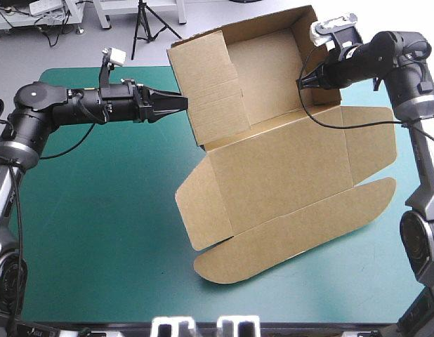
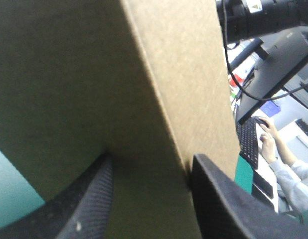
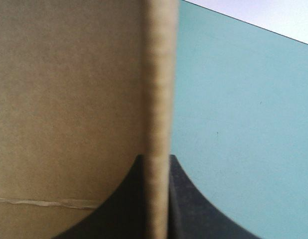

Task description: Fold the box

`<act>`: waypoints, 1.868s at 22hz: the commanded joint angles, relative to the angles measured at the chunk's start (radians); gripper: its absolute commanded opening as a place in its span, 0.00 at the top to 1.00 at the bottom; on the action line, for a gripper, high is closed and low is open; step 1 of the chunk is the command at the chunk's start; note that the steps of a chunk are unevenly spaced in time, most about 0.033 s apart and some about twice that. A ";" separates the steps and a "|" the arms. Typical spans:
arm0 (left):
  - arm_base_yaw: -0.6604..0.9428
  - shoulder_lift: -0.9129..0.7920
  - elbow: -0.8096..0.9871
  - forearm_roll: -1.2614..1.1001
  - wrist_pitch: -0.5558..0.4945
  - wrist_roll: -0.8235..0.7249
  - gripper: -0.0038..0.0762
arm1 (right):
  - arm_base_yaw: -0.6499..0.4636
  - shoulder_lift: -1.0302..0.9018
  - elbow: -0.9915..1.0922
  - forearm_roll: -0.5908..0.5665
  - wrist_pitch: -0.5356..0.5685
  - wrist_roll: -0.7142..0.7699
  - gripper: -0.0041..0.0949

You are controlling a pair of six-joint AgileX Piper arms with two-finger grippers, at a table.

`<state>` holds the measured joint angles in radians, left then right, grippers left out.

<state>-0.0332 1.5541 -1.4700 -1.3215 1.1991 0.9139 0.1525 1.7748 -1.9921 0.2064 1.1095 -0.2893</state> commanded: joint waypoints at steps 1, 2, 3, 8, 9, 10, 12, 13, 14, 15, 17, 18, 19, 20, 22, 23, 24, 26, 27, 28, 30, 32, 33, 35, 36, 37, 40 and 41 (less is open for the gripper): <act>-0.013 -0.042 -0.032 -0.065 -0.078 -0.014 0.51 | 0.006 -0.051 -0.030 0.042 -0.080 0.041 0.98; -0.034 -0.042 -0.032 -0.052 -0.131 -0.014 0.51 | 0.022 -0.051 -0.030 0.022 -0.094 0.064 0.98; -0.066 -0.042 -0.032 -0.022 -0.190 -0.014 0.51 | 0.045 -0.051 -0.030 -0.020 -0.109 0.100 0.97; -0.238 -0.042 -0.032 0.376 -0.507 -0.260 0.48 | 0.141 -0.051 -0.030 -0.126 -0.148 0.216 0.98; -0.266 -0.042 -0.032 0.471 -0.559 -0.361 0.48 | 0.152 -0.051 -0.030 -0.122 -0.152 0.237 0.98; -0.283 -0.042 -0.032 0.553 -0.592 -0.428 0.48 | 0.164 -0.048 -0.030 -0.122 -0.154 0.253 0.98; -0.311 -0.042 -0.032 0.673 -0.649 -0.567 0.48 | 0.182 -0.034 -0.030 -0.111 -0.146 0.283 0.98; -0.322 -0.040 -0.032 0.715 -0.663 -0.634 0.48 | 0.187 -0.027 -0.030 -0.085 -0.144 0.289 0.98; -0.326 -0.037 -0.032 0.750 -0.675 -0.666 0.48 | 0.189 -0.020 -0.028 -0.051 -0.144 0.289 0.98; -0.332 -0.035 -0.034 0.776 -0.675 -0.704 0.48 | 0.189 -0.013 -0.028 -0.008 -0.144 0.280 0.98; -0.342 -0.023 -0.035 0.837 -0.675 -0.754 0.48 | 0.189 -0.003 -0.028 0.070 -0.152 0.241 0.98; -0.345 -0.015 -0.036 0.854 -0.667 -0.766 0.48 | 0.189 -0.001 -0.028 0.092 -0.153 0.231 0.98; -0.345 -0.006 -0.037 0.880 -0.657 -0.786 0.48 | 0.191 0.002 -0.028 0.098 -0.152 0.221 0.98; -0.345 -0.001 -0.039 0.897 -0.650 -0.802 0.48 | 0.196 0.004 -0.028 0.099 -0.152 0.219 0.98; -0.345 0.010 -0.039 0.942 -0.642 -0.865 0.50 | 0.199 0.008 -0.028 0.094 -0.132 0.219 0.98; -0.345 0.017 -0.039 0.981 -0.642 -0.905 0.53 | 0.198 0.015 -0.028 0.097 -0.113 0.215 0.98; -0.345 0.021 -0.039 0.981 -0.636 -0.905 0.59 | 0.198 0.019 -0.028 0.095 -0.100 0.212 0.98; -0.345 0.024 -0.039 0.977 -0.636 -0.905 0.75 | 0.198 0.033 -0.028 0.095 -0.081 0.212 0.98; -0.345 0.024 -0.039 0.977 -0.636 -0.905 0.84 | 0.198 0.038 -0.028 0.097 -0.072 0.212 0.98; -0.345 0.027 -0.039 0.976 -0.636 -0.902 0.96 | 0.198 0.047 -0.028 0.112 -0.062 0.203 0.98; -0.345 0.032 -0.041 0.974 -0.632 -0.890 0.96 | 0.198 0.053 -0.028 0.151 -0.058 0.169 0.98; -0.345 0.037 -0.041 0.974 -0.617 -0.867 0.96 | 0.198 0.053 -0.028 0.166 -0.058 0.152 0.98; -0.345 0.040 -0.052 0.974 -0.596 -0.864 0.96 | 0.198 0.053 -0.028 0.148 -0.043 0.150 0.98; -0.345 0.063 -0.099 0.989 -0.522 -0.860 0.96 | 0.198 0.055 -0.028 0.094 0.014 0.150 0.98; -0.345 0.078 -0.127 1.001 -0.478 -0.860 0.96 | 0.198 0.058 -0.028 0.070 0.045 0.153 0.98; -0.345 0.113 -0.187 1.016 -0.380 -0.860 0.96 | 0.198 0.060 -0.028 0.025 0.091 0.157 0.98; -0.345 0.209 -0.332 1.021 -0.188 -0.819 0.96 | 0.198 0.066 -0.021 -0.089 0.140 0.200 0.98; -0.345 0.256 -0.386 1.023 -0.124 -0.811 0.96 | 0.198 0.066 -0.019 -0.092 0.140 0.208 0.98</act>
<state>-0.3502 1.7943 -1.7619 -0.2235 0.9808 0.0185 0.3224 1.9030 -1.9768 -0.0056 1.2496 -0.0313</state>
